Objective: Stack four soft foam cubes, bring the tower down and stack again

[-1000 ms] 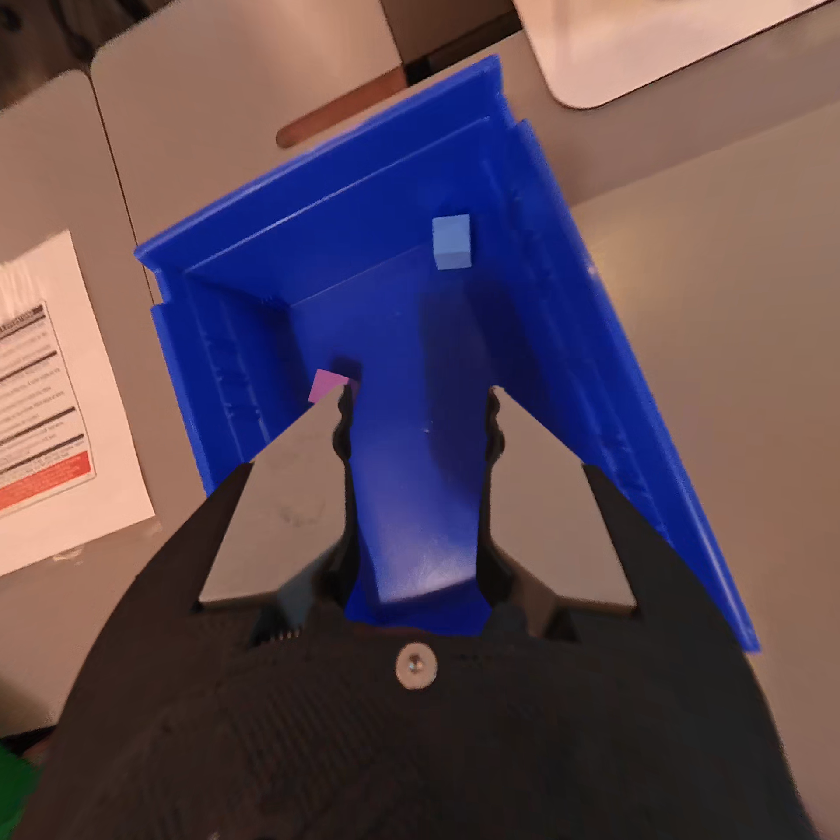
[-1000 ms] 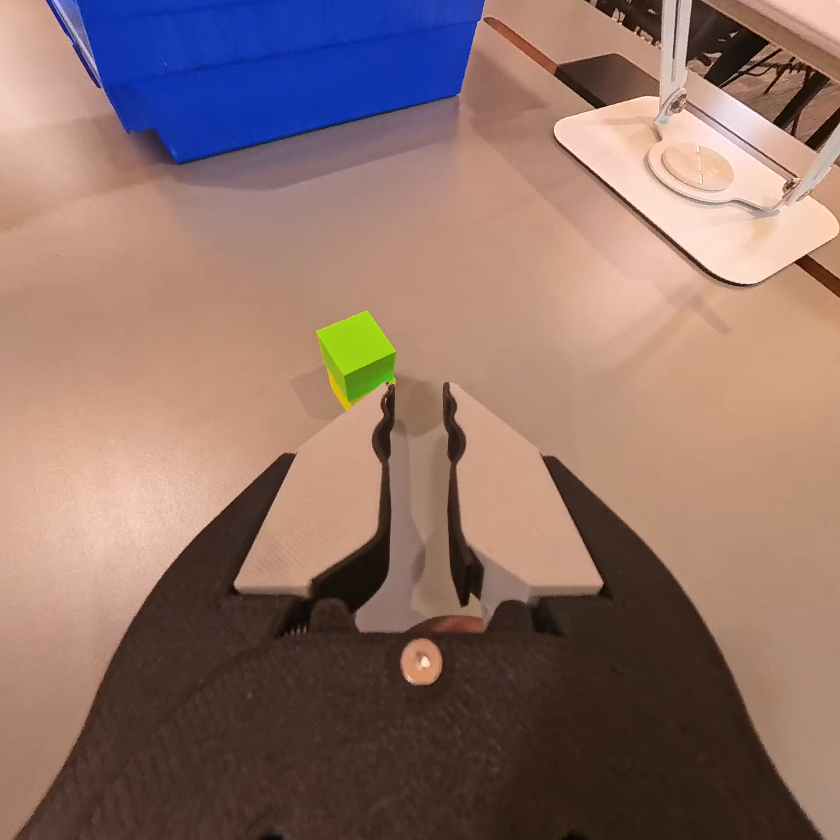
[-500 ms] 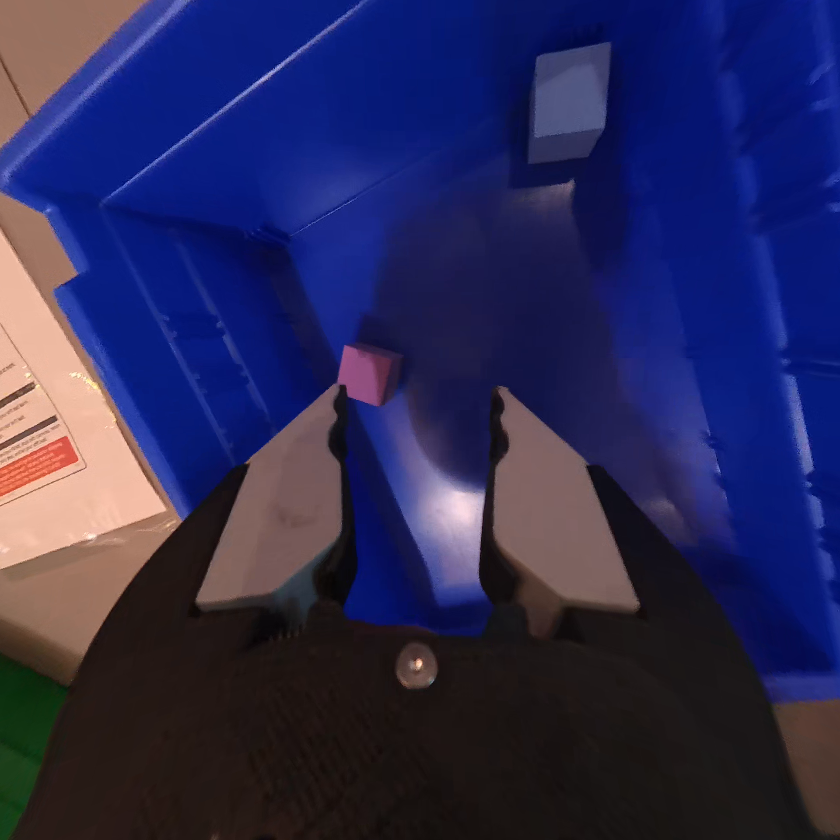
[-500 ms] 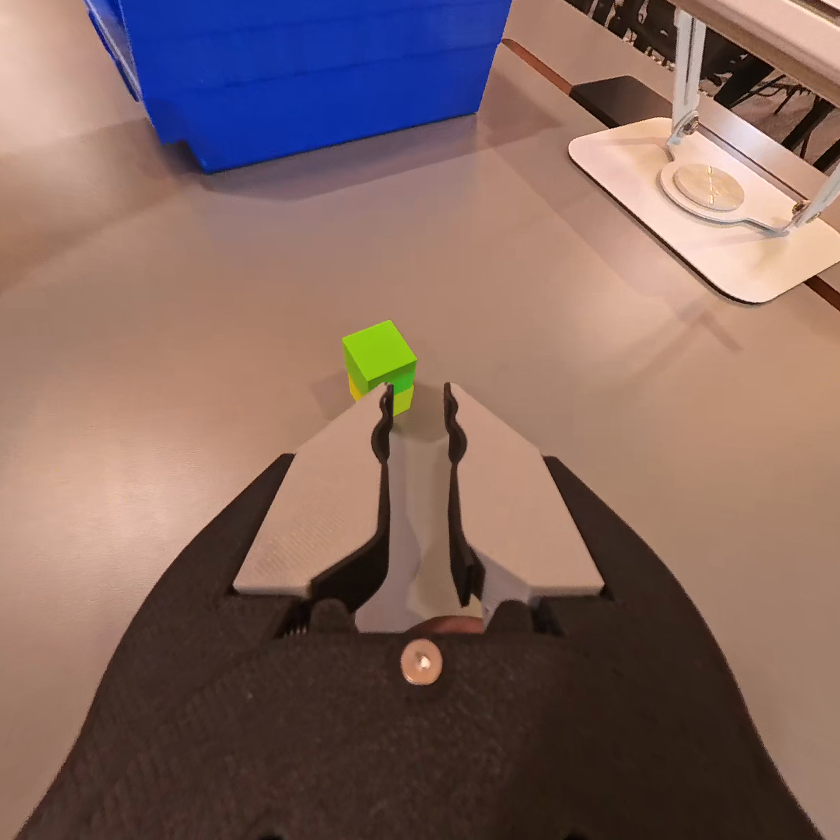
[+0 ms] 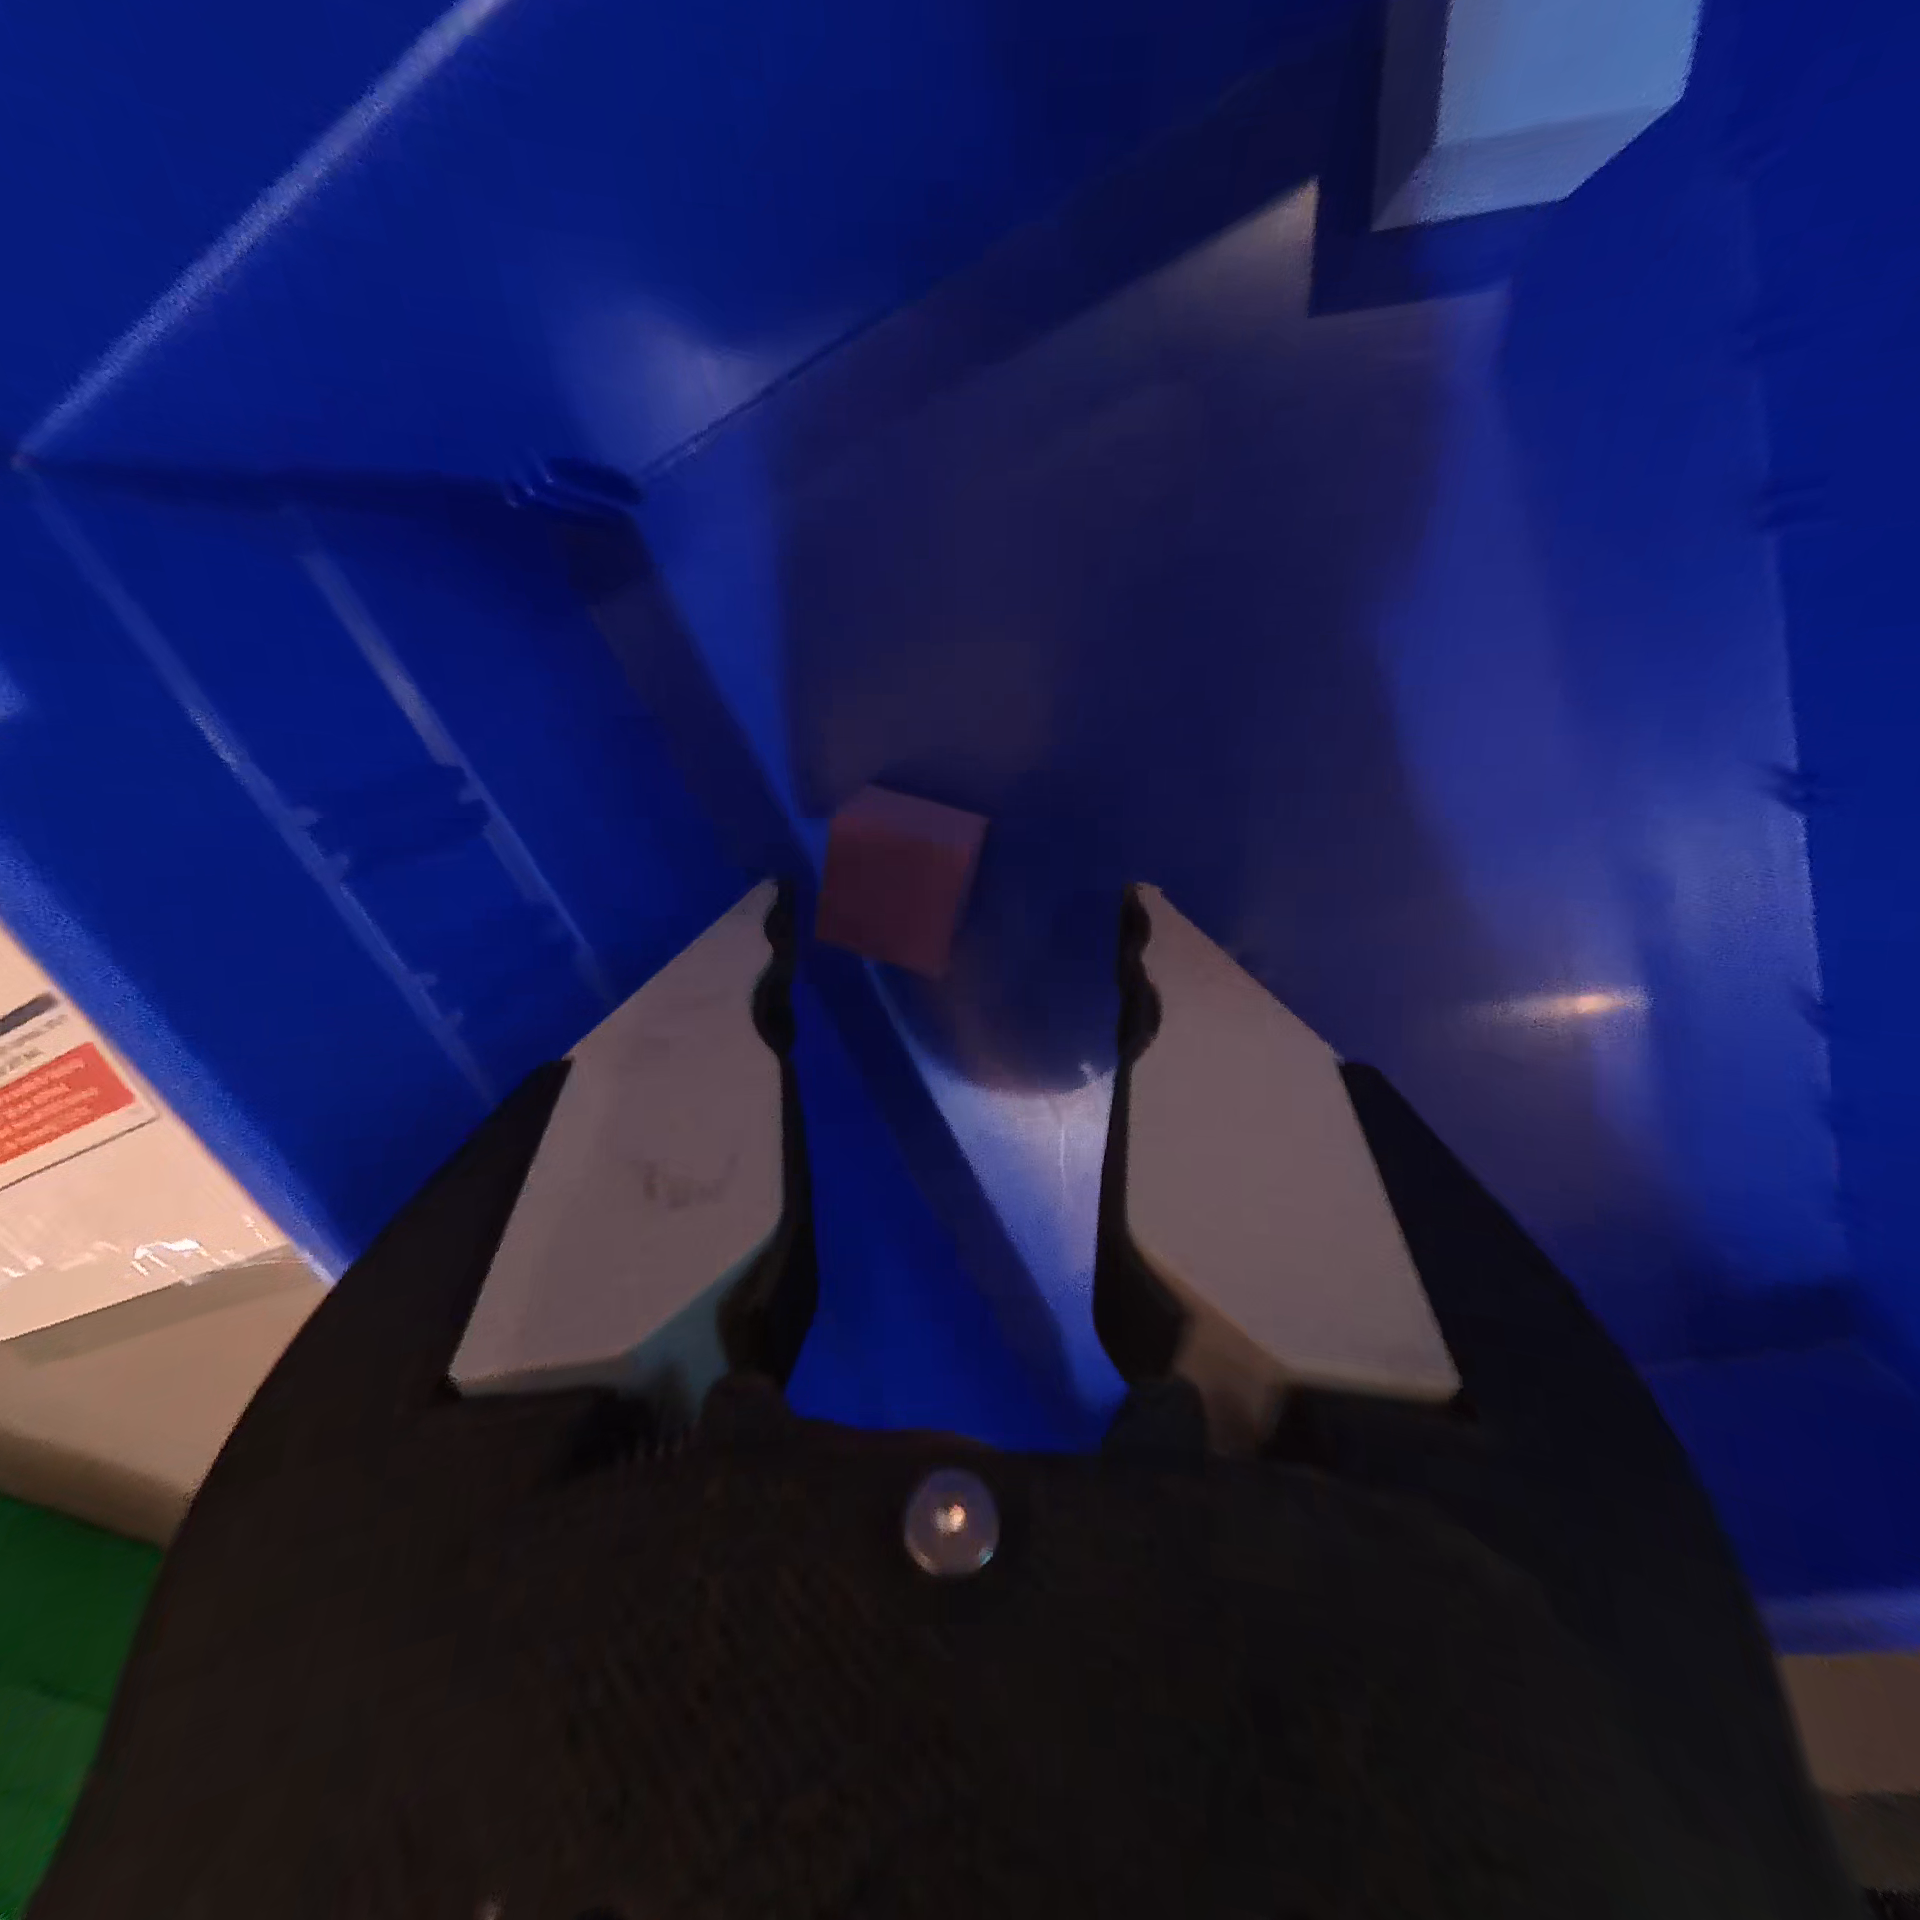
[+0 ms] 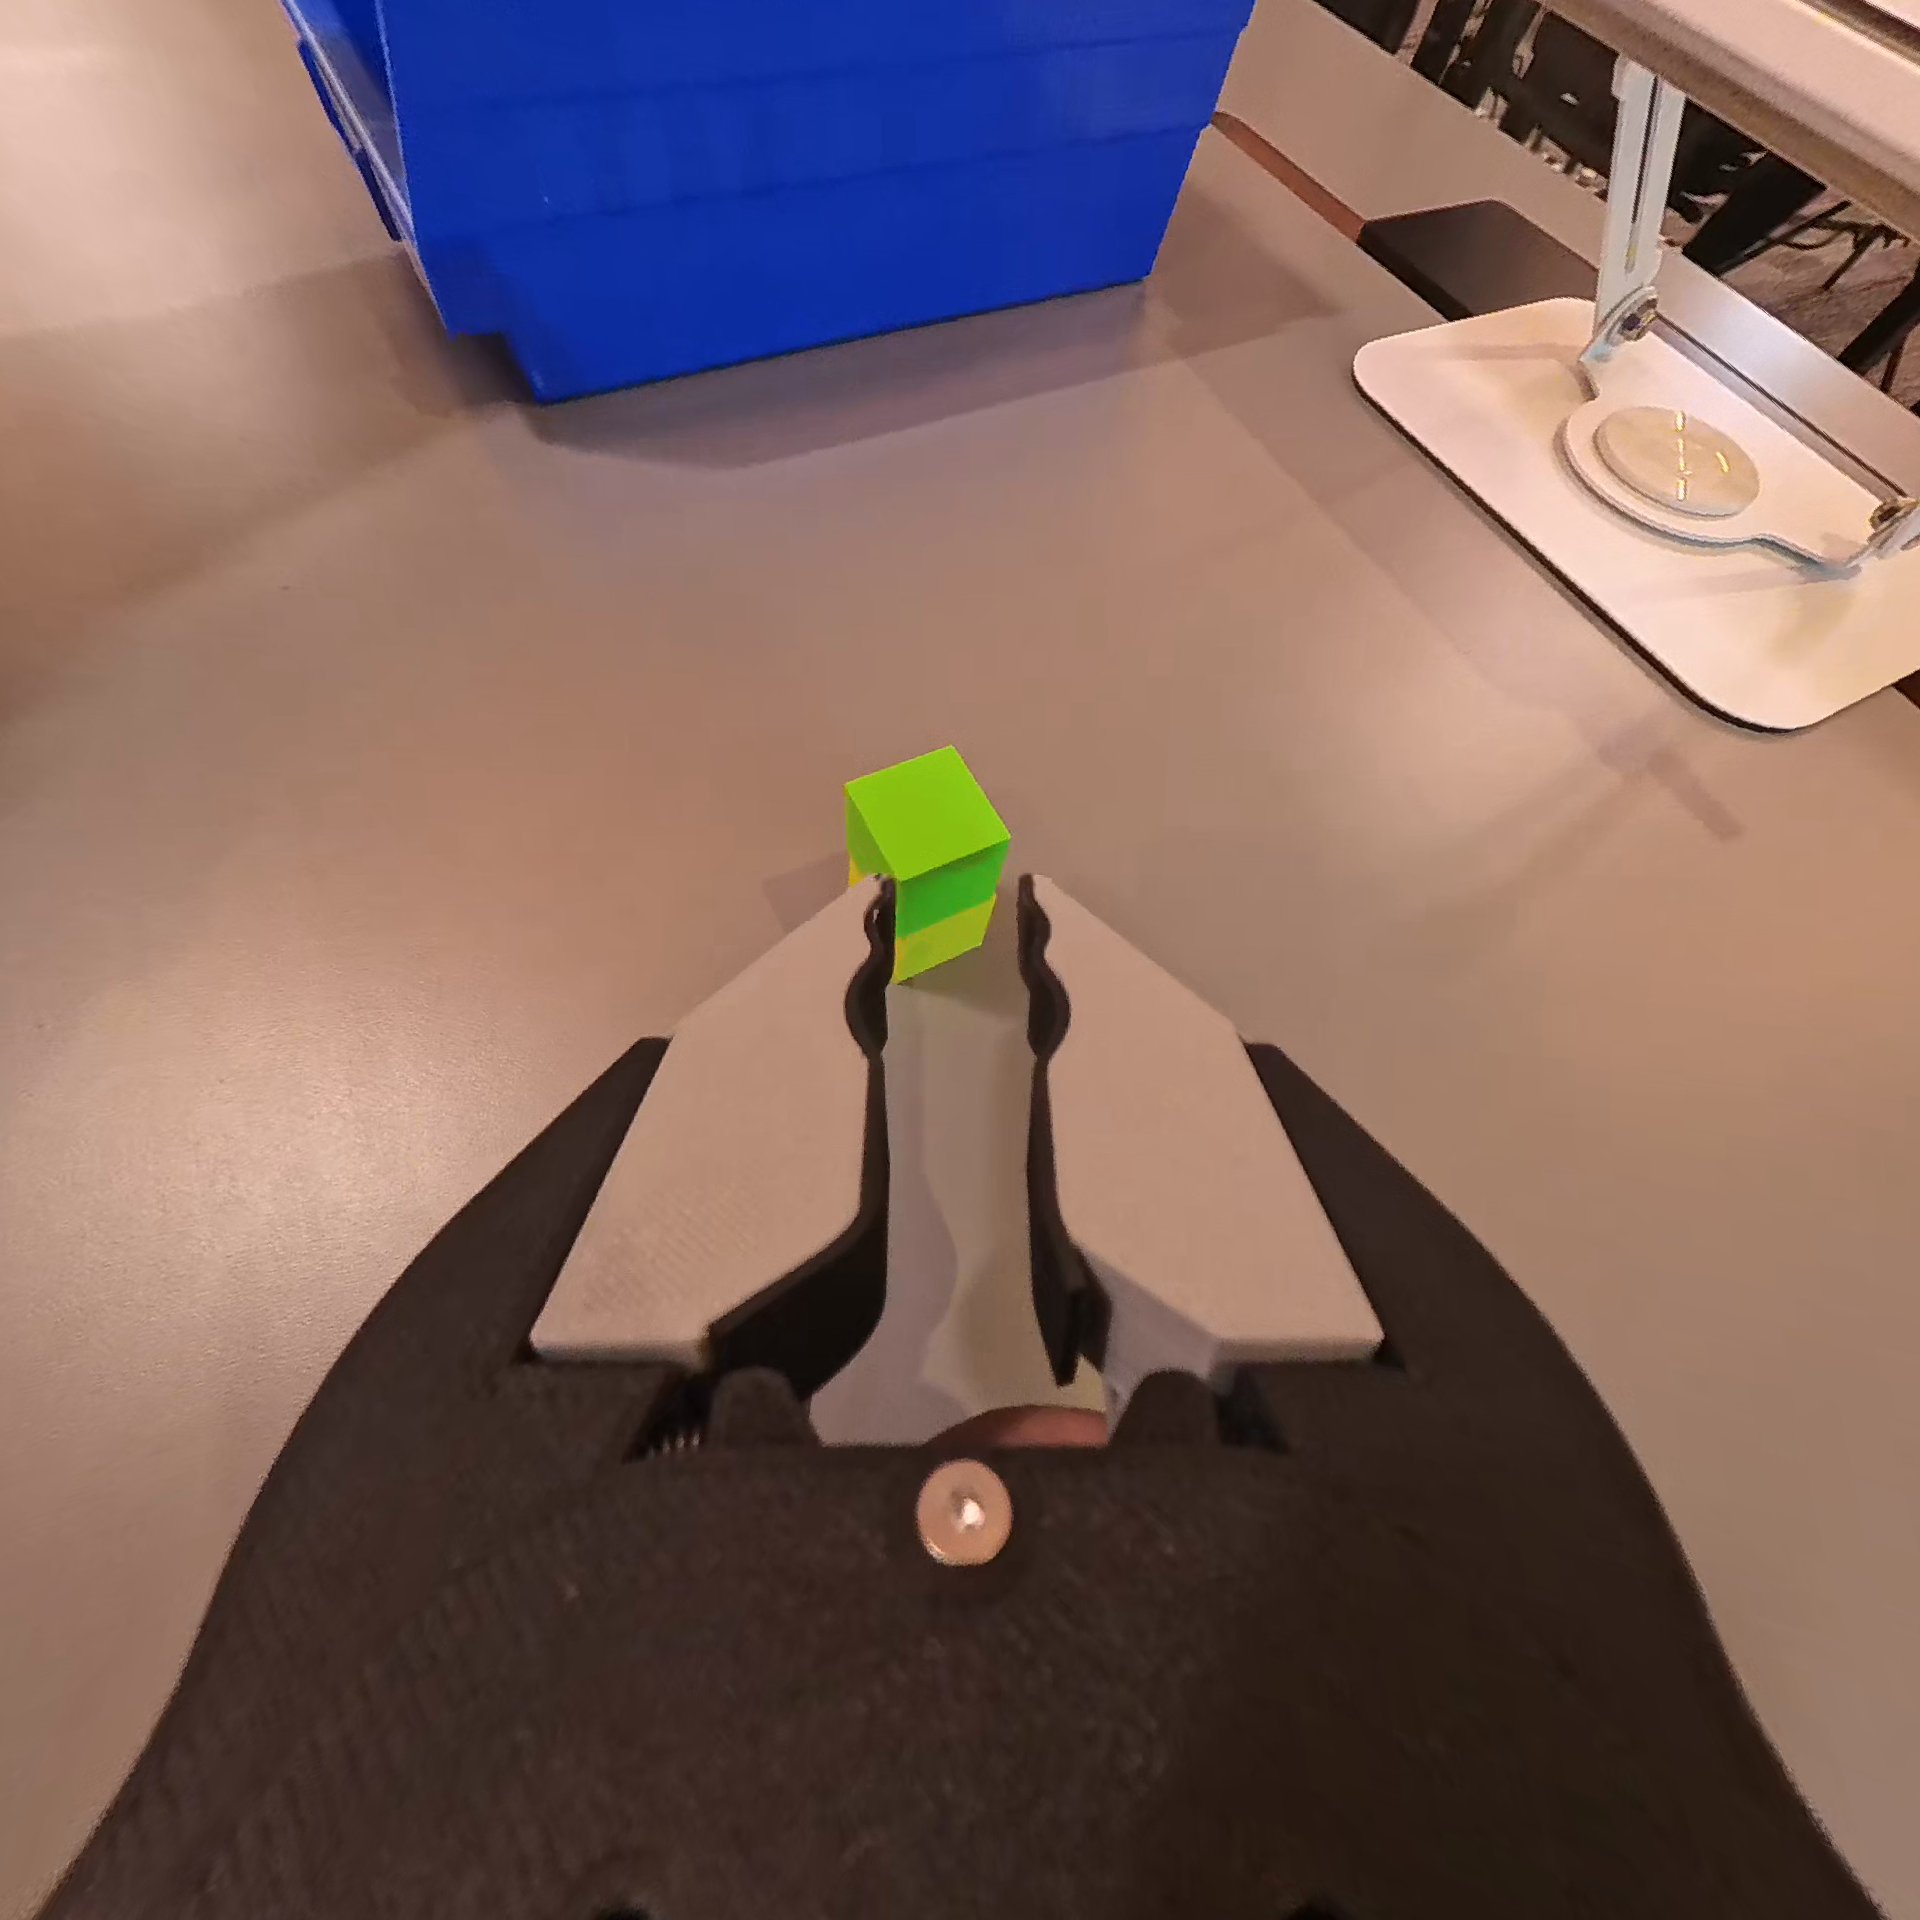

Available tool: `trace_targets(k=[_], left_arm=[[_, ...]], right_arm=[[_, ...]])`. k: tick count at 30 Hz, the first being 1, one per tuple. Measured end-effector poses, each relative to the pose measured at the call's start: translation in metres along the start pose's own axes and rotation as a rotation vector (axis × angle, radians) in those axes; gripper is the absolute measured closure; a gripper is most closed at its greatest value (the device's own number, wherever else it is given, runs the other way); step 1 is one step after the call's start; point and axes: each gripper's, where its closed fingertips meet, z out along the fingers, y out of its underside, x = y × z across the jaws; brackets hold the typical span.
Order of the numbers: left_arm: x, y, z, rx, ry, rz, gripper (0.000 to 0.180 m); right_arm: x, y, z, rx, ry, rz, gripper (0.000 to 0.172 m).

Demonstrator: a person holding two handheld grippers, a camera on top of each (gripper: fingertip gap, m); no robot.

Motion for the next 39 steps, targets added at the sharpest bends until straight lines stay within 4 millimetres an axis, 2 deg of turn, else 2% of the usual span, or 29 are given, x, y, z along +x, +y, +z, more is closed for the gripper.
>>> trace_targets(k=[1, 2, 3, 4, 5, 11, 17, 21, 24, 27, 29, 32, 35, 37, 39], left_arm=[[0.001, 0.004, 0.003, -0.022, 0.006, 0.000, 0.120], [0.002, 0.007, 0.007, -0.041, 0.012, -0.001, 0.119], [0.004, 0.005, 0.008, -0.030, 0.028, -0.007, 0.129], [0.005, 0.002, 0.007, -0.003, 0.045, -0.017, 0.146], [0.006, 0.000, 0.006, 0.013, 0.058, -0.025, 0.151], [0.011, 0.003, -0.002, 0.039, 0.076, -0.001, 0.153], [0.020, -0.007, -0.039, 0.165, 0.059, 0.041, 0.153], [0.042, -0.020, -0.077, 0.318, 0.041, 0.137, 0.153], [0.075, -0.032, -0.115, 0.485, 0.032, 0.249, 0.153], [0.125, -0.041, -0.157, 0.696, 0.038, 0.406, 0.153], [0.172, -0.045, -0.189, 0.880, 0.074, 0.542, 0.153], [0.247, -0.036, -0.229, 1.139, 0.138, 0.758, 0.154], [0.306, -0.022, -0.245, 1.333, 0.143, 0.943, 0.154], [0.332, -0.018, -0.250, 1.419, 0.183, 0.979, 0.154], [0.349, -0.017, -0.250, 1.484, 0.216, 0.991, 0.154]], right_arm=[[0.001, 0.001, 0.000, -0.001, 0.001, 0.005, 0.151], [0.003, 0.001, -0.001, 0.000, 0.004, 0.009, 0.151], [0.004, 0.000, -0.002, 0.004, 0.006, 0.012, 0.151], [0.004, -0.001, -0.003, 0.009, 0.006, 0.016, 0.151], [0.005, -0.002, -0.004, 0.015, 0.007, 0.019, 0.151], [0.005, -0.002, -0.007, 0.026, 0.004, 0.026, 0.151], [0.009, -0.006, -0.012, 0.049, 0.007, 0.048, 0.151], [0.013, -0.011, -0.020, 0.091, -0.001, 0.085, 0.151], [0.015, -0.015, -0.025, 0.123, -0.026, 0.120, 0.150], [0.013, -0.018, -0.027, 0.147, -0.087, 0.158, 0.147], [0.008, -0.021, -0.029, 0.157, -0.152, 0.185, 0.146], [0.006, -0.033, -0.036, 0.211, -0.239, 0.207, 0.147], [0.002, -0.055, -0.051, 0.293, -0.366, 0.258, 0.147], [0.001, -0.069, -0.062, 0.339, -0.434, 0.280, 0.147], [-0.002, -0.078, -0.068, 0.368, -0.495, 0.284, 0.147]])
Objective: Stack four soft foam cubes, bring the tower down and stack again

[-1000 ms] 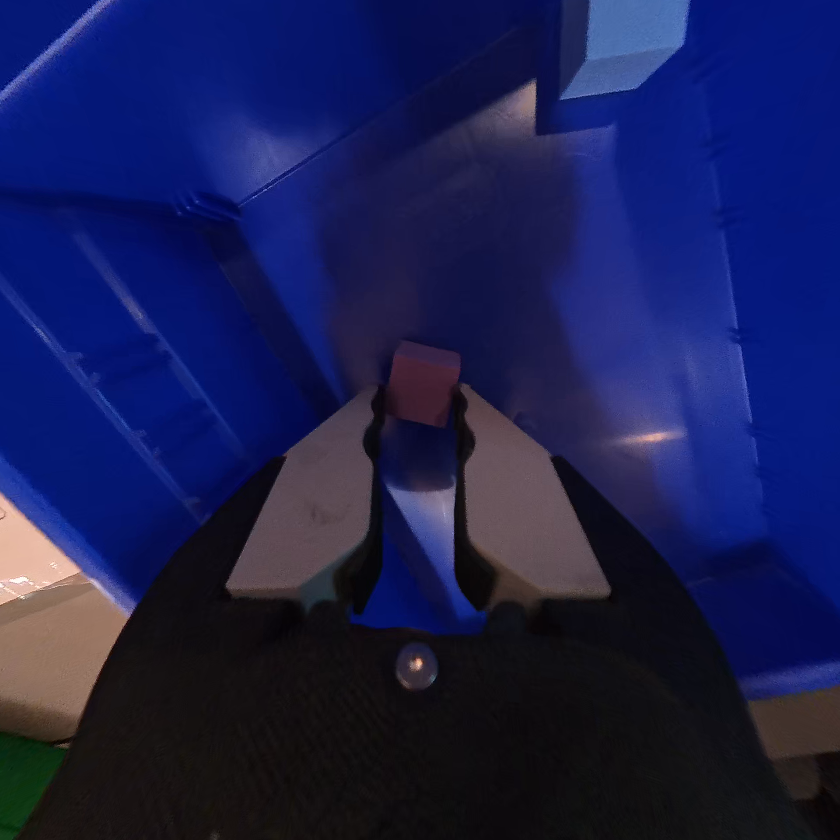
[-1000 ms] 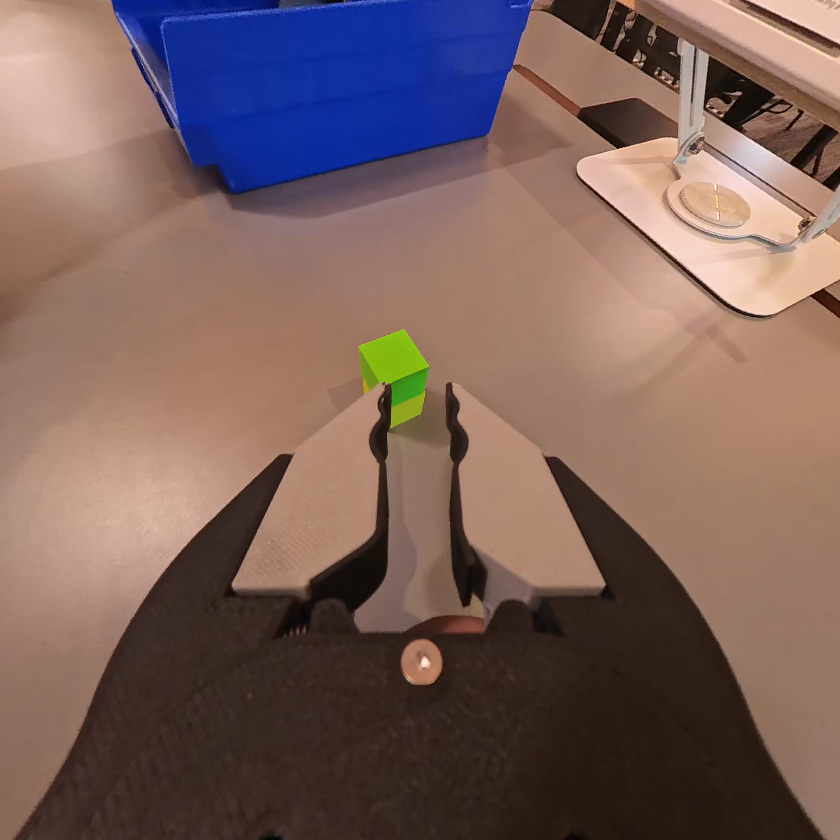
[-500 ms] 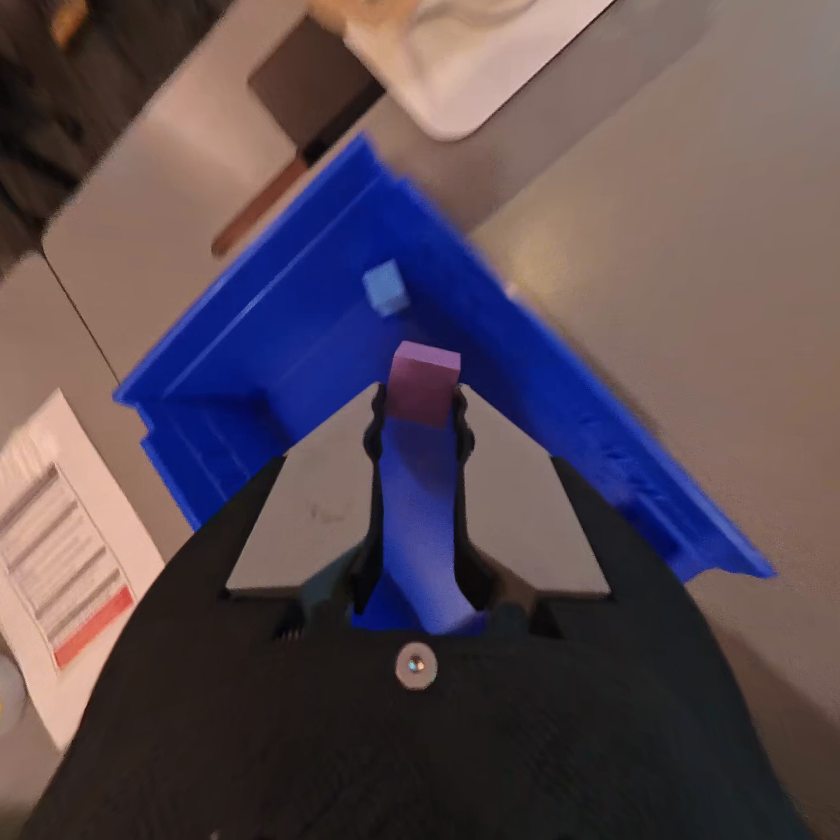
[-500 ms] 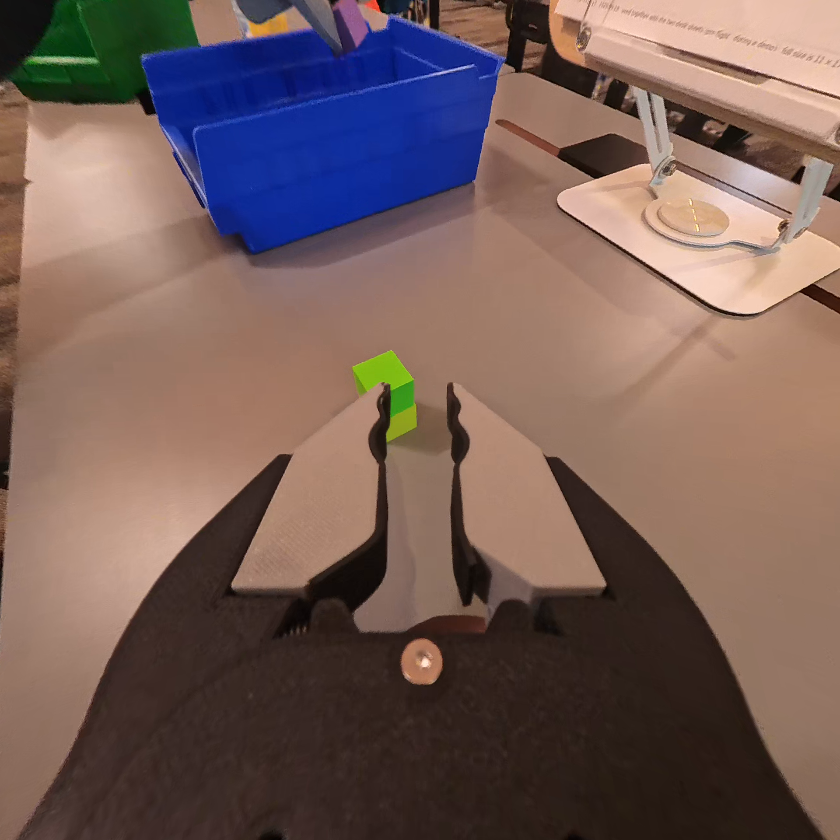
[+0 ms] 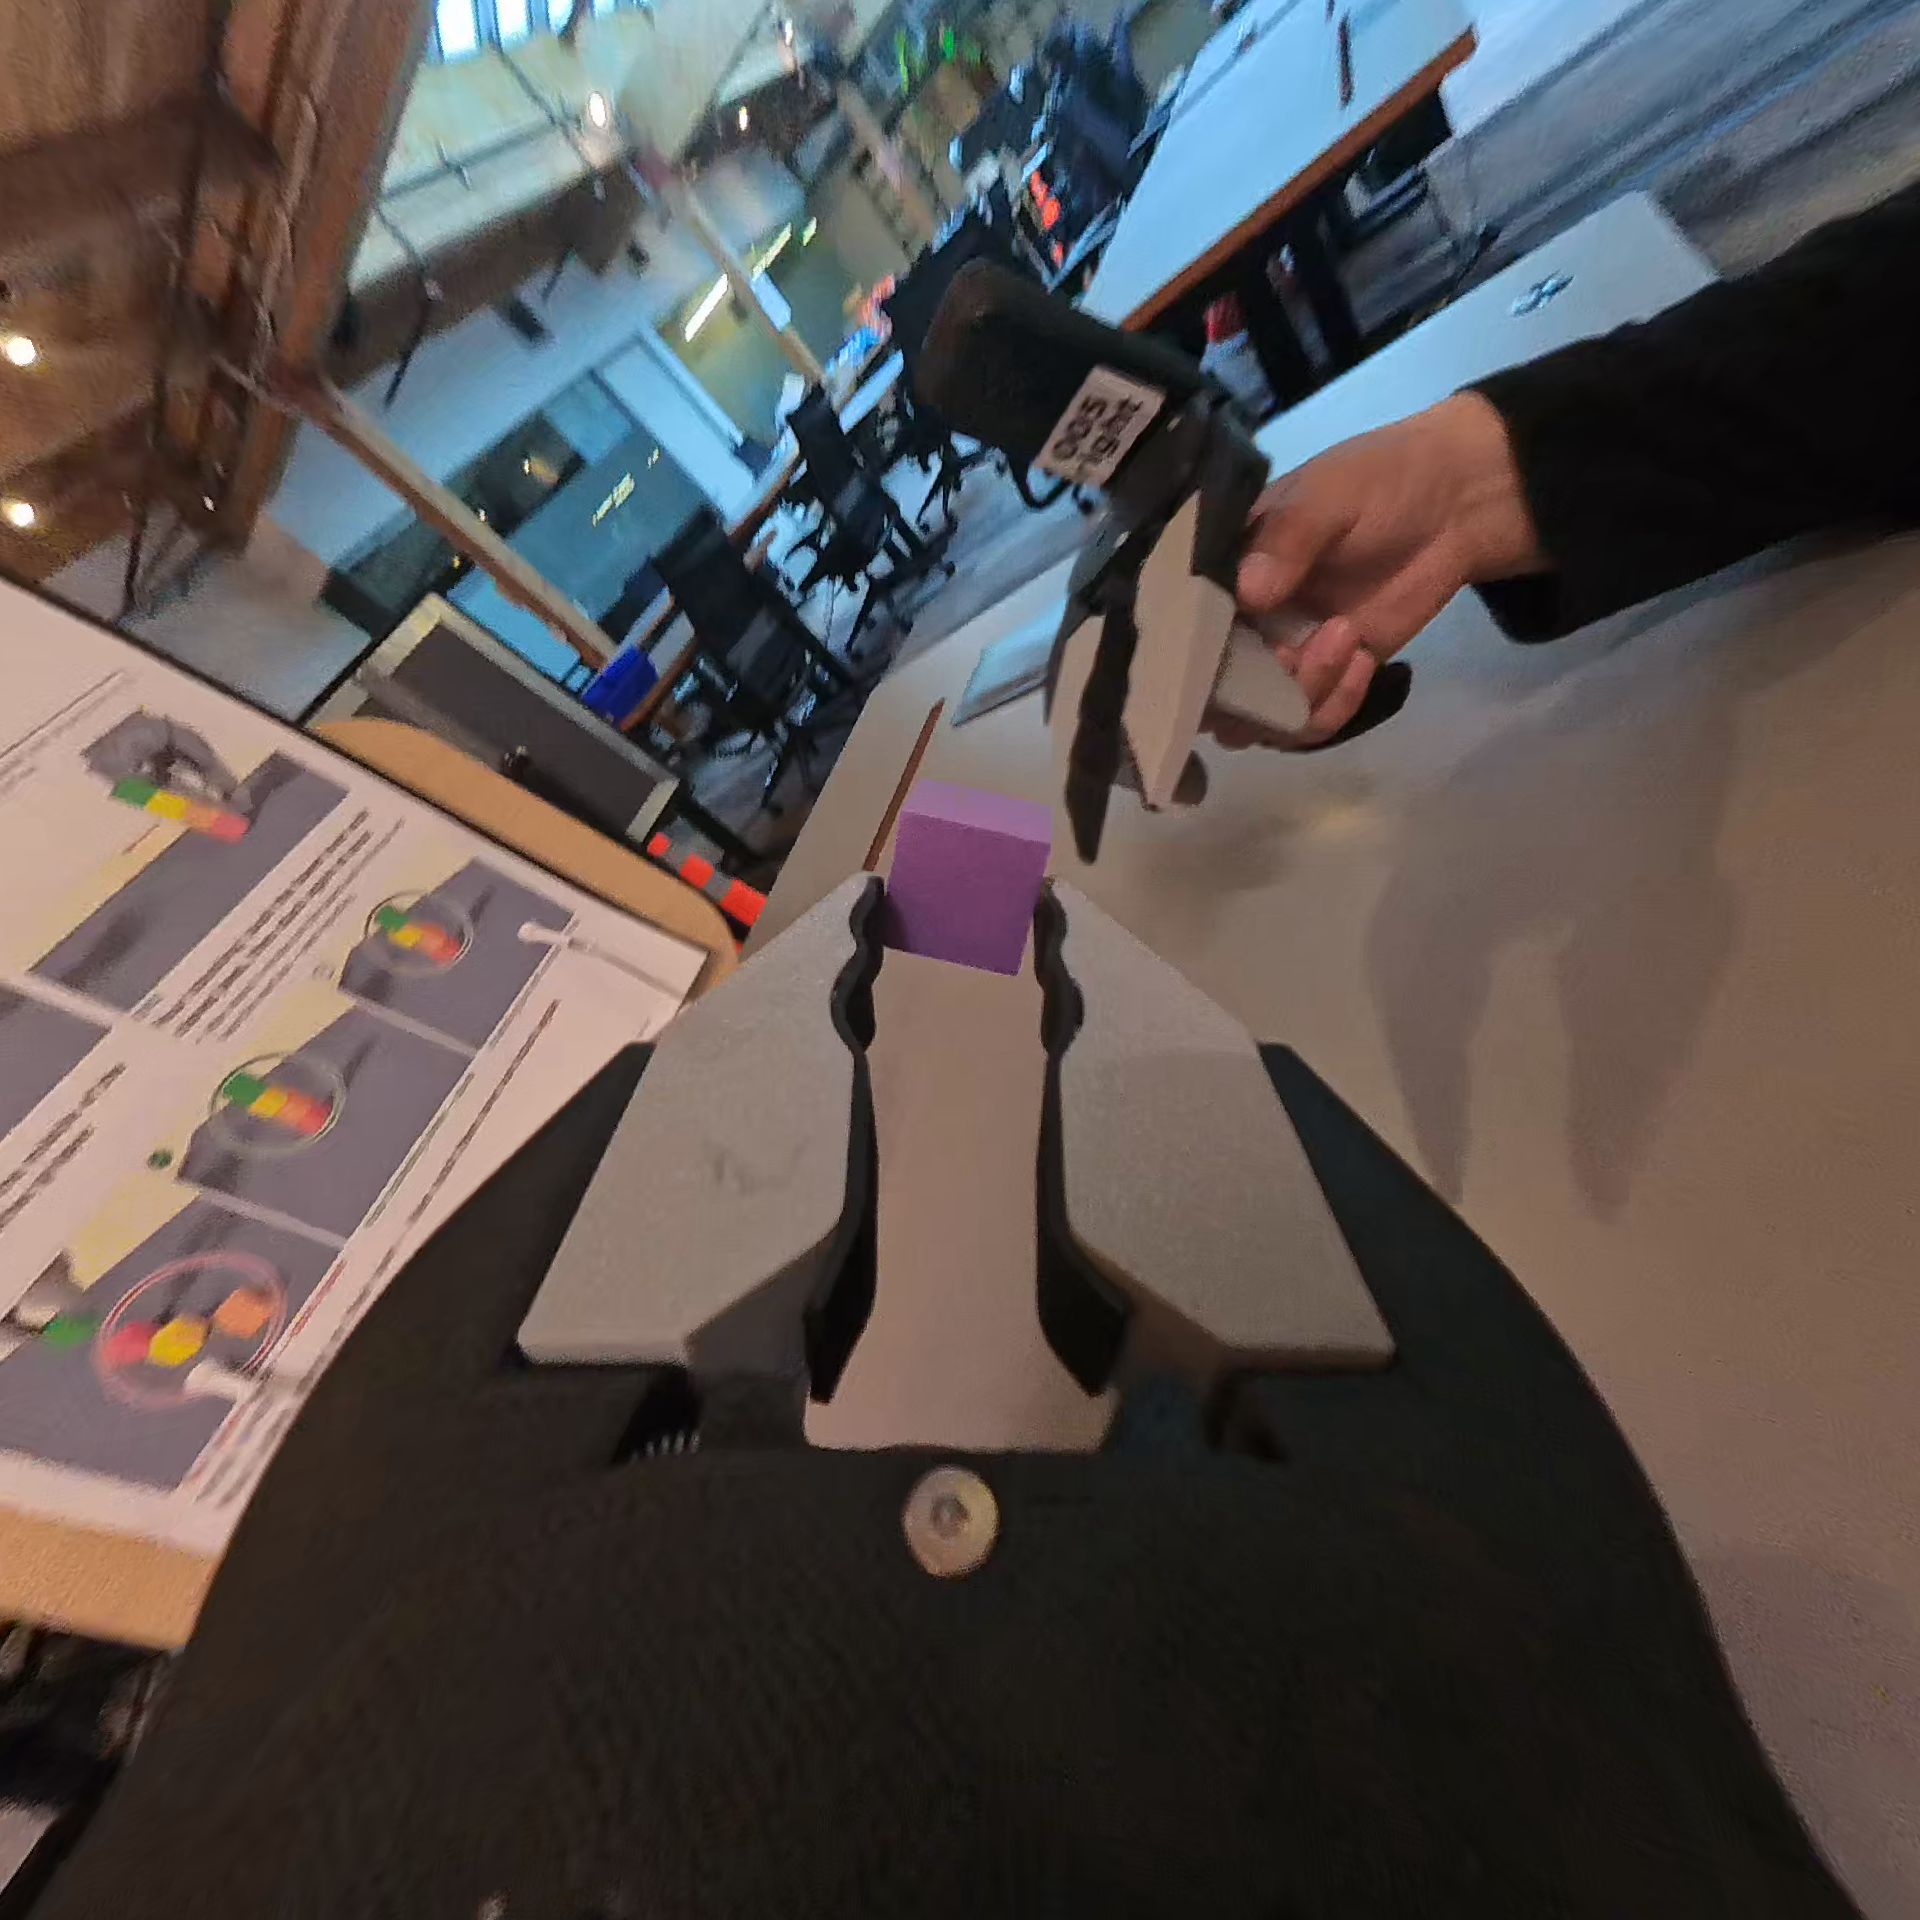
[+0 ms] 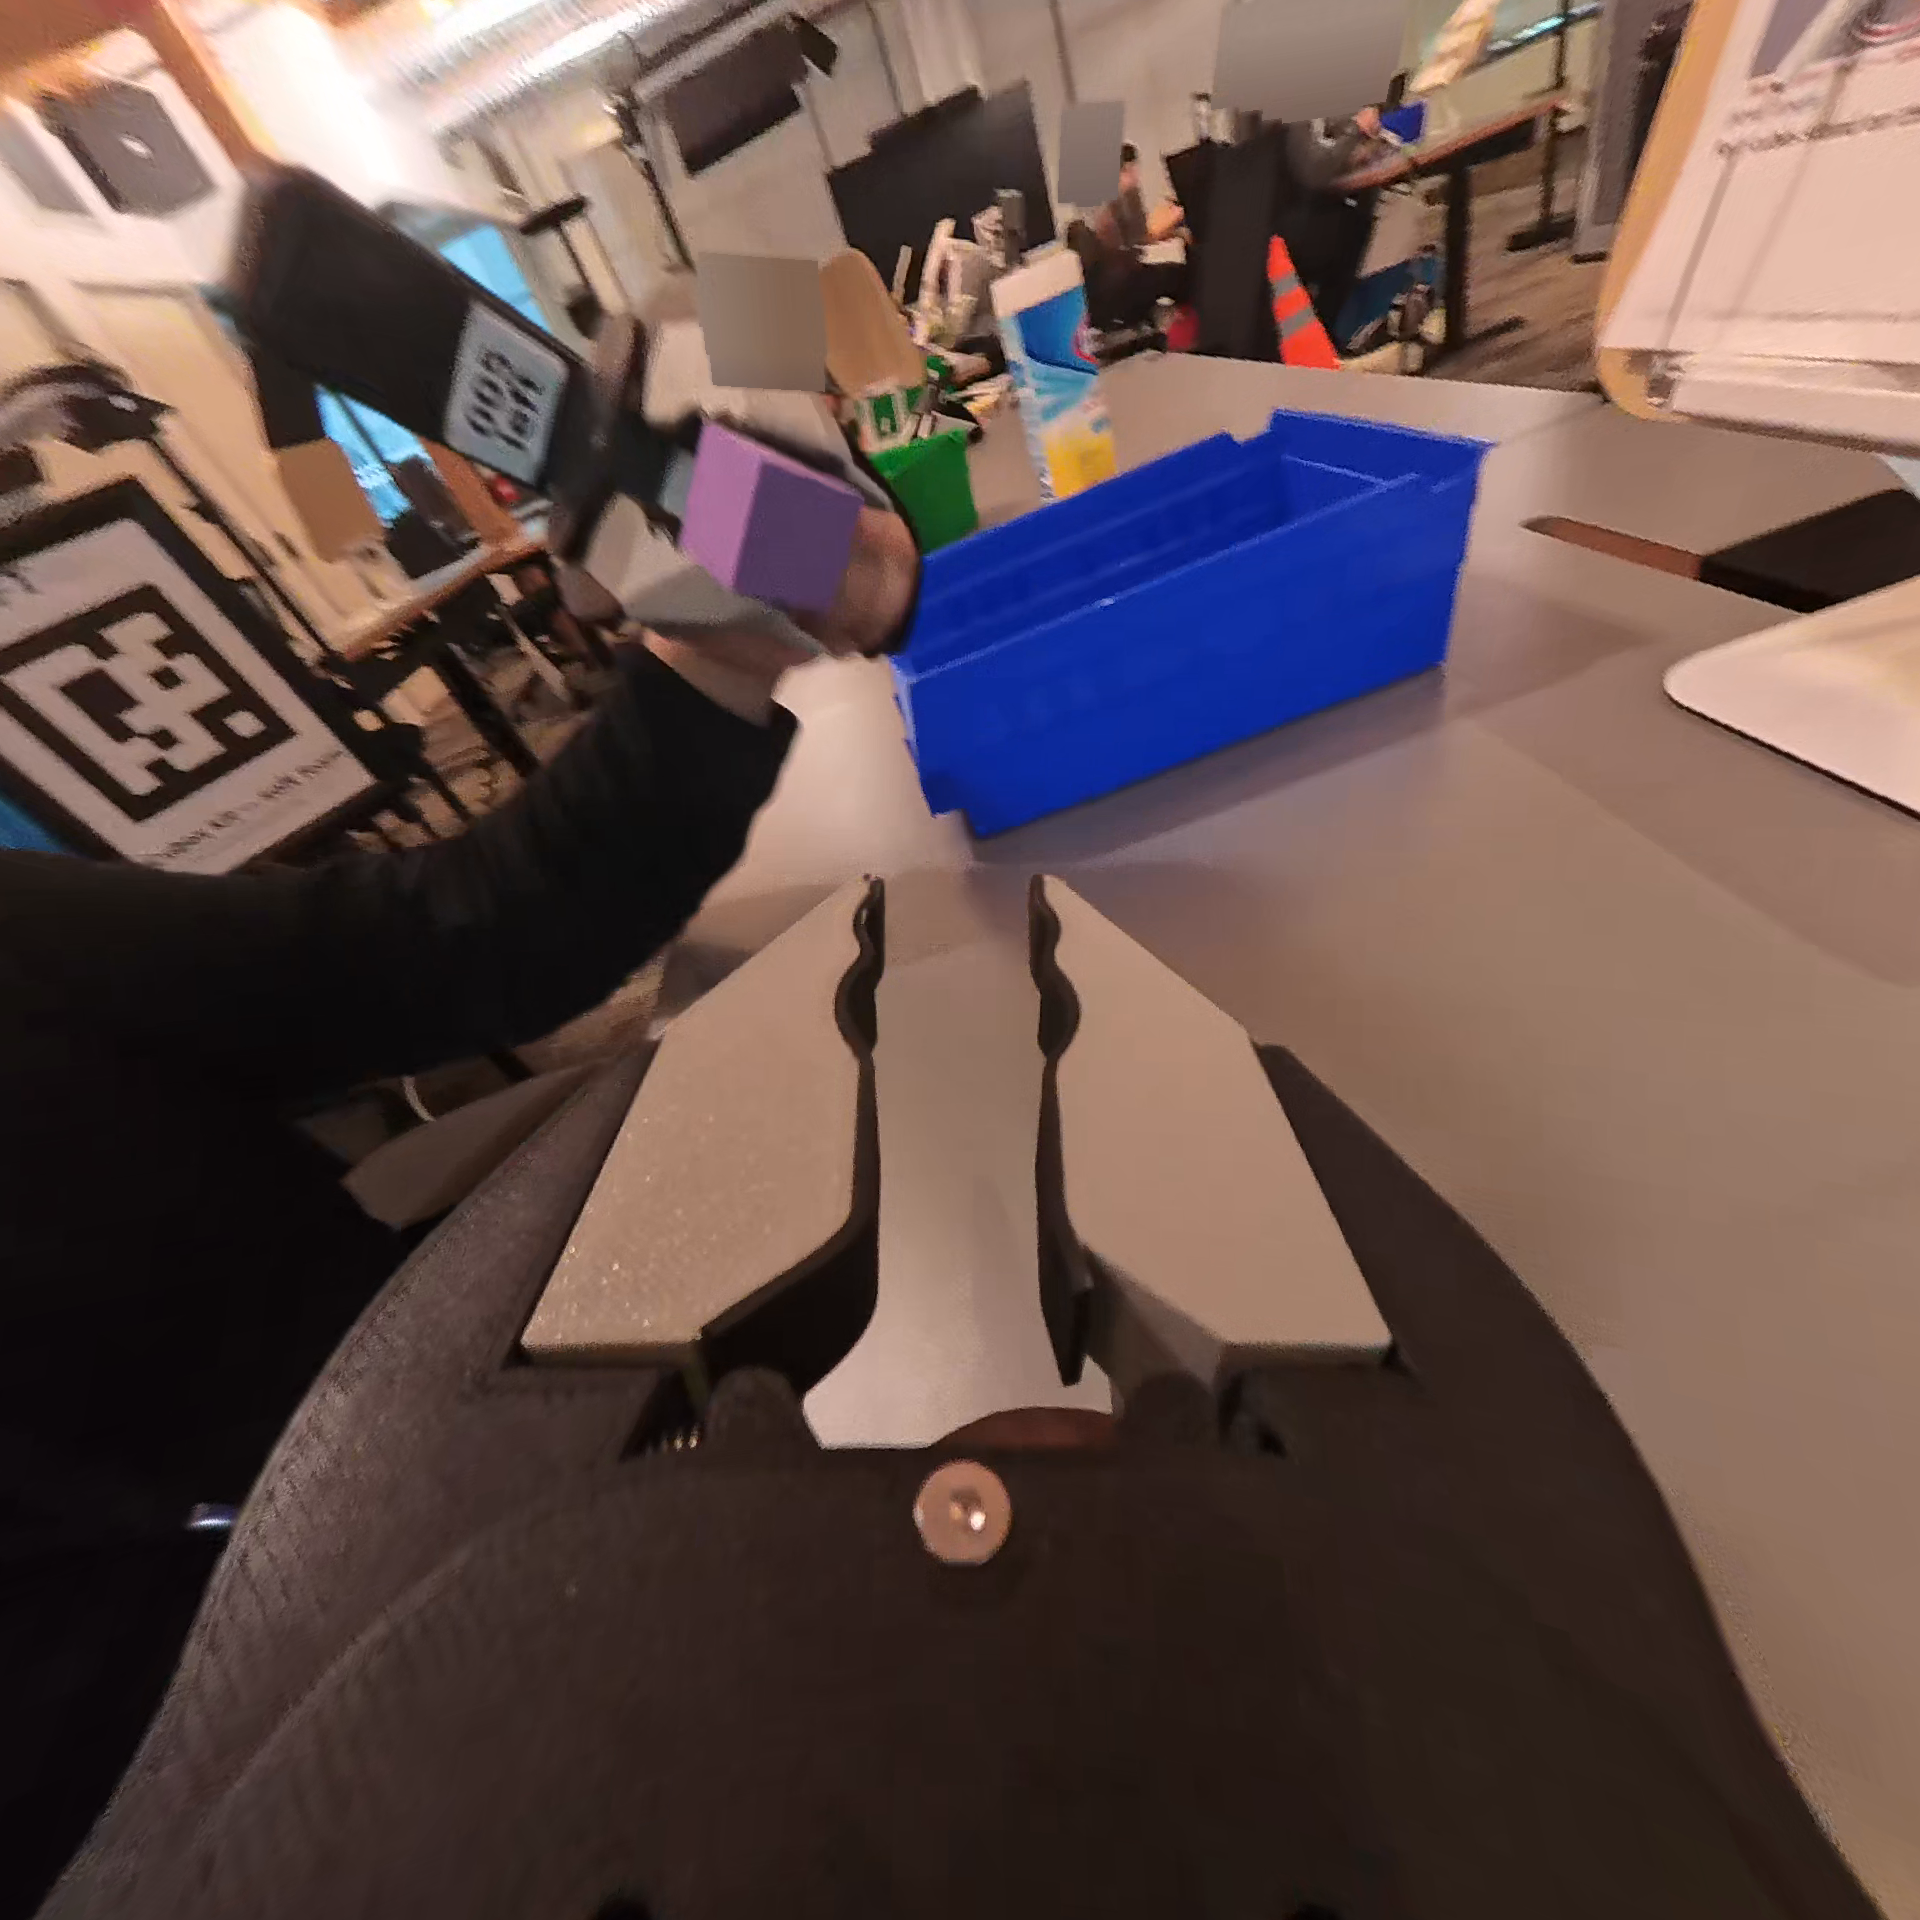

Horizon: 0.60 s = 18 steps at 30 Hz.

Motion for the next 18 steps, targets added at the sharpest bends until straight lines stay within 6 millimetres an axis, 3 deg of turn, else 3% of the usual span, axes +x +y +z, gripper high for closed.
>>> trace_targets(k=[7, 14, 18], left_arm=[[0.030, 0.009, 0.031, 0.088, 0.075, 0.017, 0.154], [0.041, 0.011, 0.030, 0.138, 0.107, 0.035, 0.154], [0.041, 0.010, 0.027, 0.138, 0.098, 0.043, 0.154]], right_arm=[[-0.019, -0.001, 0.016, -0.011, -0.187, 0.066, 0.144], [-0.029, 0.003, 0.027, -0.003, -0.294, 0.139, 0.145], [-0.035, -0.004, 0.026, 0.041, -0.346, 0.172, 0.143]])
